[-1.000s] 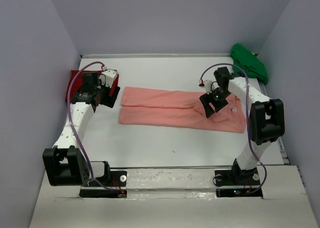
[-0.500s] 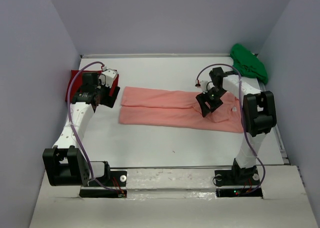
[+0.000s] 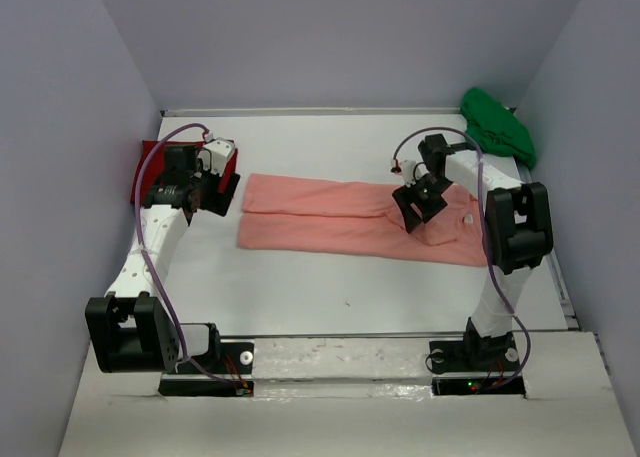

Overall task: Fold and stack the t-shirts
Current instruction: Fold the tshirt

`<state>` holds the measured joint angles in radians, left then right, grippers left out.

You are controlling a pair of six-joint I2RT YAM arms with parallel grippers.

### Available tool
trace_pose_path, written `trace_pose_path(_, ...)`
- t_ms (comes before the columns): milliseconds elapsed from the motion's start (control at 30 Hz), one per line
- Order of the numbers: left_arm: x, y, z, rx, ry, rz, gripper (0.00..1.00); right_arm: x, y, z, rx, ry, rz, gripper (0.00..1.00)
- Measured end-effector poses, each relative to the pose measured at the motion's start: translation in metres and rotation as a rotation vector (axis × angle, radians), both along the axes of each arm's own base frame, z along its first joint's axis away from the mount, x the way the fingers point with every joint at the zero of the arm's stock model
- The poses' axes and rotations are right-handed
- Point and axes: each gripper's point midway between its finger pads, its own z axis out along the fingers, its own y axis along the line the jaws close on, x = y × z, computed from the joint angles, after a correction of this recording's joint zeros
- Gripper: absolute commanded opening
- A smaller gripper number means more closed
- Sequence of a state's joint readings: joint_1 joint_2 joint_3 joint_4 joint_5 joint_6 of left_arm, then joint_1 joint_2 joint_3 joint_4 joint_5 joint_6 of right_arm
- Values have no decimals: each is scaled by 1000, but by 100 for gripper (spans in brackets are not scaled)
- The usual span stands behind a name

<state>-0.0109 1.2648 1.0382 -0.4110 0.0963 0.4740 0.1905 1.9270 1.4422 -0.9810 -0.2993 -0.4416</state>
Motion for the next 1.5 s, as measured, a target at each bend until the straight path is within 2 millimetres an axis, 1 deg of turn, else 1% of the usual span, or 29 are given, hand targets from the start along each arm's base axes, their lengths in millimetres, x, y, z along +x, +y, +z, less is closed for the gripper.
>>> trace_pose_path(200,0,0,-2,0,5,-1,99,-1,-6,-7,-31,-4,0,72)
trace_pose_path(333,0,0,-3,-1,10,-1,99,-2,-6,-8,-34,0,0,72)
trace_pose_path(467,1,-1,-5,-2,17,-2,99,-4,-4,-12,-21,15,5,69)
trace_pose_path(633,1,-1,-6,-4,18,-3,99,-8,1,-11,13,32,16,68)
trace_pose_path(833,0,-1,-6,-6,21,-6,99,-25,16,-4,111,100,45,67)
trace_pose_path(1000,0,-2,-6,-6,23,-6,99,-41,28,8,199,150,72,66)
trace_pose_path(1133,-1,-2,-7,-7,24,-7,99,-54,33,15,242,178,87,66)
trace_pose_path(1367,-1,-2,-7,-7,25,-7,99,-77,33,10,264,249,91,67)
trace_pose_path(1500,-1,-2,-6,-7,23,-7,99,-85,33,6,268,276,88,67)
